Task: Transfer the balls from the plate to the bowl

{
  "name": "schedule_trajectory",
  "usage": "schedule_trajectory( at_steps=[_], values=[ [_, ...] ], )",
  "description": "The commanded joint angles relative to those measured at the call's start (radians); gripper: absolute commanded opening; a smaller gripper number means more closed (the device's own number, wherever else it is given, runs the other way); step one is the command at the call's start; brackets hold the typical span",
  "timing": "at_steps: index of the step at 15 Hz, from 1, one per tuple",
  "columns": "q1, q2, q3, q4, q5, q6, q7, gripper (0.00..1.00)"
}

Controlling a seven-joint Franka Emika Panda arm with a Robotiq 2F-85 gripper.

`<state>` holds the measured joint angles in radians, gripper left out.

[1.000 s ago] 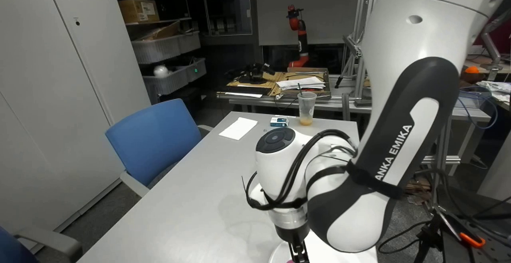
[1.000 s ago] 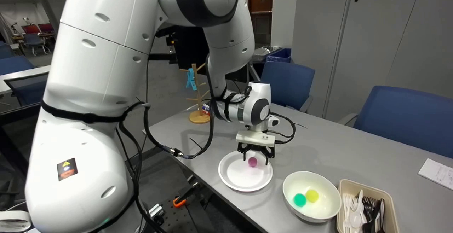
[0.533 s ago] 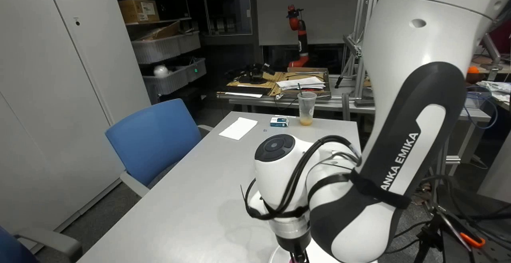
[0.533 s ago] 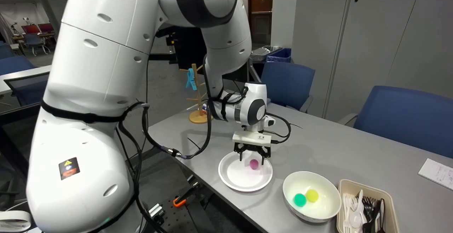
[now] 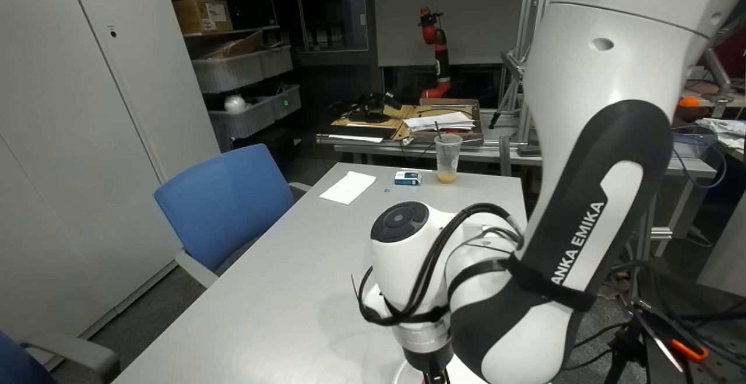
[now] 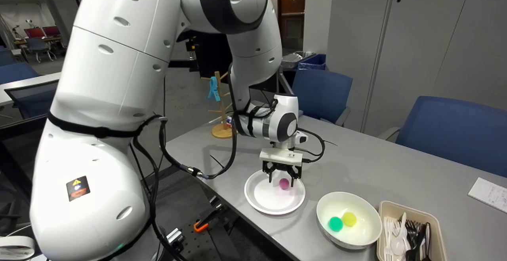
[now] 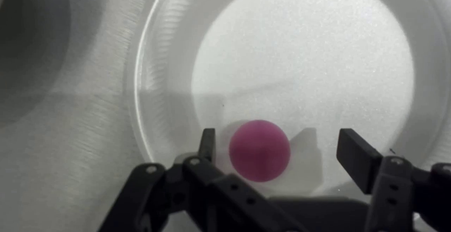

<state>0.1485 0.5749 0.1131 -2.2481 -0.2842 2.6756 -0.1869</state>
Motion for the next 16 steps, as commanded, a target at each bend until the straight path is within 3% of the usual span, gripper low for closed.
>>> schedule_trajectory(
  at_steps=[1, 2, 3, 8, 9, 10, 13, 16],
  values=[
    [0.015, 0.023, -0.009, 0.03, 0.01, -0.021, 0.012, 0.88],
    [0.014, 0.027, -0.009, 0.033, 0.009, -0.02, 0.011, 0.86],
    [0.015, 0.032, -0.009, 0.037, 0.009, -0.02, 0.01, 0.75],
    [0.016, 0.051, -0.013, 0.059, 0.006, -0.021, 0.011, 0.57],
    [0.016, 0.052, -0.015, 0.061, 0.005, -0.02, 0.011, 0.39],
    [0.016, 0.053, -0.016, 0.062, 0.005, -0.02, 0.011, 0.37],
    [0.016, 0.031, -0.02, 0.049, 0.001, -0.04, 0.009, 0.17],
    [0.017, -0.018, -0.023, 0.016, -0.015, -0.104, -0.008, 0.17]
  ],
)
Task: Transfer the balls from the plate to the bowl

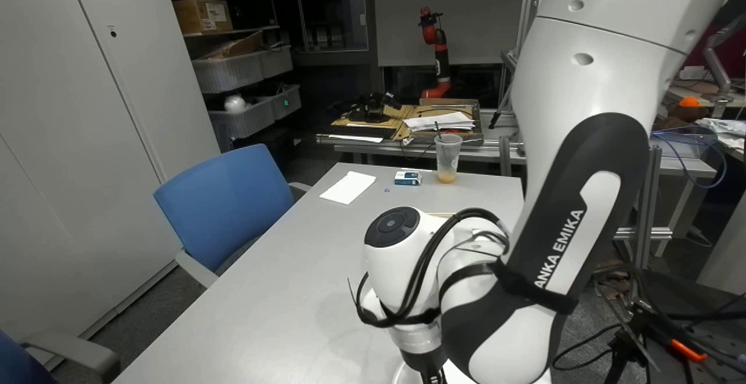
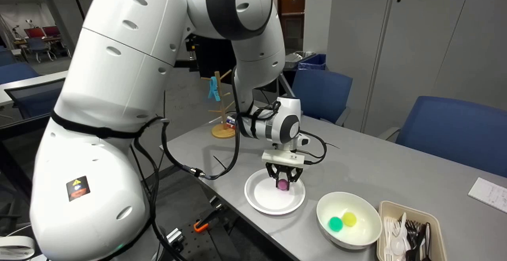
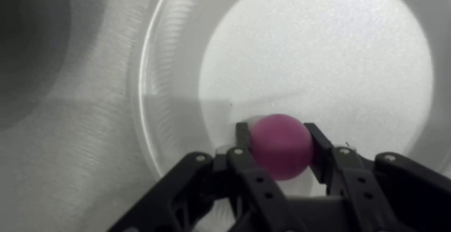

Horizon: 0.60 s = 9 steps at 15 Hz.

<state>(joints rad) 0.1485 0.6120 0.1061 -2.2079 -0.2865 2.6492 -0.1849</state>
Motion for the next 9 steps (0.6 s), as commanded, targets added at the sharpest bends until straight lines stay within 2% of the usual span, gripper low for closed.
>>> schedule_trajectory(
  at_steps=[1, 3, 5, 9],
  values=[
    [0.017, -0.084, -0.019, -0.042, -0.023, -0.107, -0.015, 0.17],
    [0.026, -0.141, -0.039, -0.071, -0.067, -0.162, -0.008, 0.17],
    [0.002, -0.204, -0.039, -0.107, -0.085, -0.194, -0.025, 0.17],
    [-0.04, -0.324, -0.077, -0.17, -0.097, -0.187, -0.015, 0.17]
  ],
)
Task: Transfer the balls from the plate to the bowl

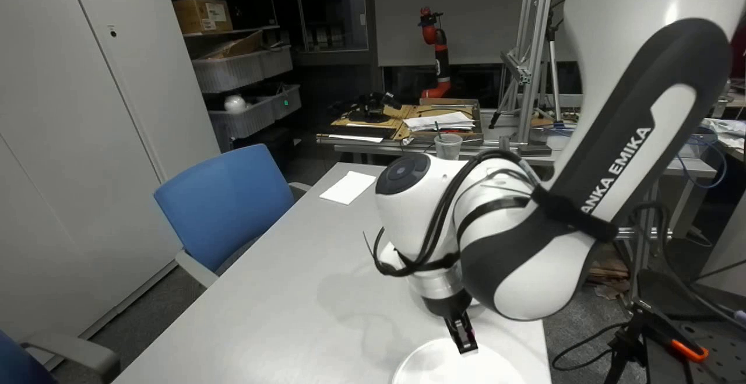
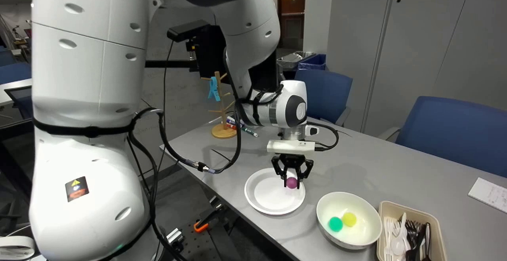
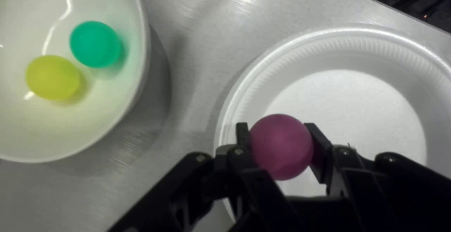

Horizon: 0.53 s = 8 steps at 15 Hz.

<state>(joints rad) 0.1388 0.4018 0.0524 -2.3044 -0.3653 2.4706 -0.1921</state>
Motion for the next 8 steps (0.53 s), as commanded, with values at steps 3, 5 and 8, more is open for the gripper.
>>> schedule_trajectory(
  at_steps=[3, 5, 8],
  values=[
    [-0.076, -0.156, -0.056, -0.087, -0.003, 0.017, 0.0, 0.17],
    [-0.104, -0.15, -0.083, -0.075, -0.003, 0.047, 0.025, 0.17],
    [-0.16, -0.116, -0.102, -0.056, 0.05, 0.133, 0.014, 0.17]
  ],
)
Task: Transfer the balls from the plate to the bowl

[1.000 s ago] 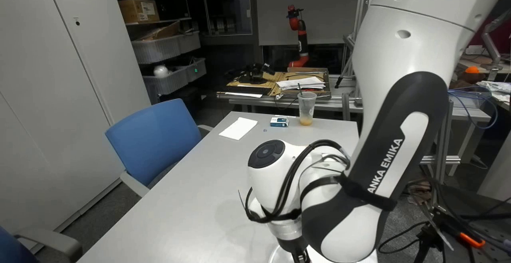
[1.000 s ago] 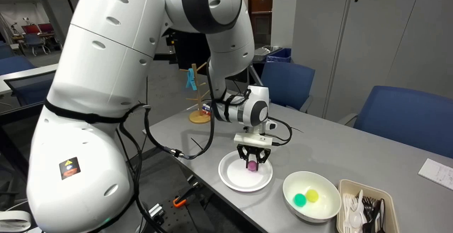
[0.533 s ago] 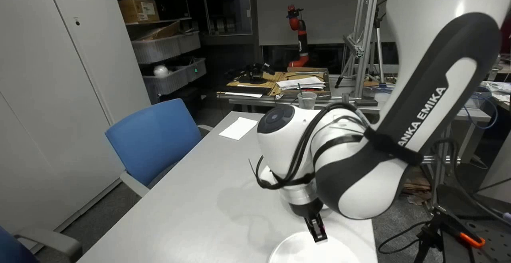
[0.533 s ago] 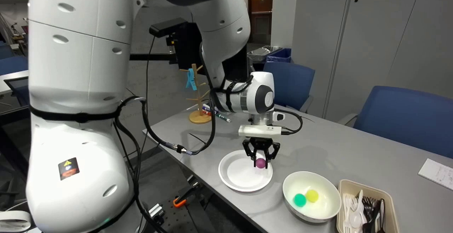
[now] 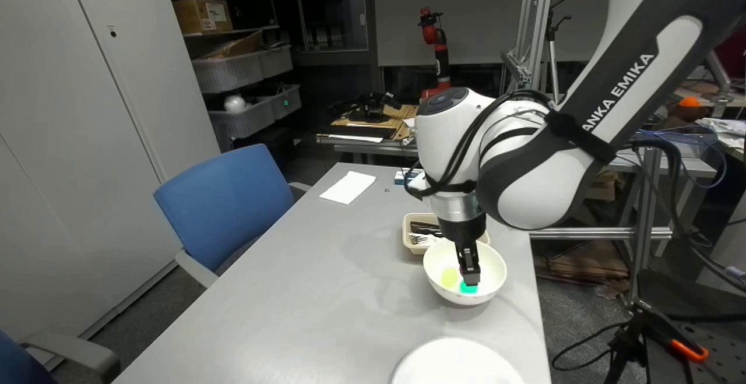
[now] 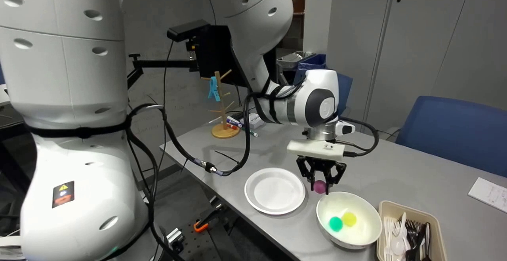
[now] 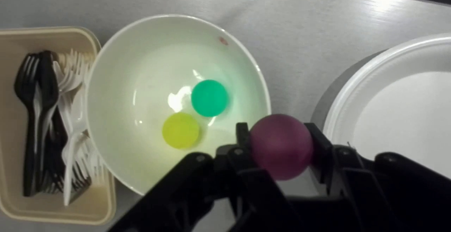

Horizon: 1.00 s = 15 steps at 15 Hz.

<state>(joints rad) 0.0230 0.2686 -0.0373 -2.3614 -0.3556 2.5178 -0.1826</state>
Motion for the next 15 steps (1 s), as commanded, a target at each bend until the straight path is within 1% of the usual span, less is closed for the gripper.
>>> schedule_trajectory(
  at_steps=[1, 3, 6, 8, 12, 13, 14, 15],
  values=[
    [-0.06, 0.038, -0.018, 0.01, 0.06, 0.134, 0.01, 0.17],
    [-0.086, 0.073, -0.023, 0.022, 0.099, 0.221, 0.015, 0.17],
    [-0.098, 0.135, -0.036, 0.049, 0.133, 0.303, 0.035, 0.17],
    [-0.101, 0.186, -0.047, 0.075, 0.146, 0.328, 0.053, 0.17],
    [-0.101, 0.265, -0.062, 0.112, 0.161, 0.343, 0.083, 0.17],
    [-0.101, 0.276, -0.063, 0.115, 0.164, 0.346, 0.089, 0.33],
    [-0.099, 0.283, -0.066, 0.114, 0.164, 0.346, 0.096, 0.6],
    [-0.095, 0.287, -0.069, 0.108, 0.163, 0.349, 0.104, 0.68]
  ],
)
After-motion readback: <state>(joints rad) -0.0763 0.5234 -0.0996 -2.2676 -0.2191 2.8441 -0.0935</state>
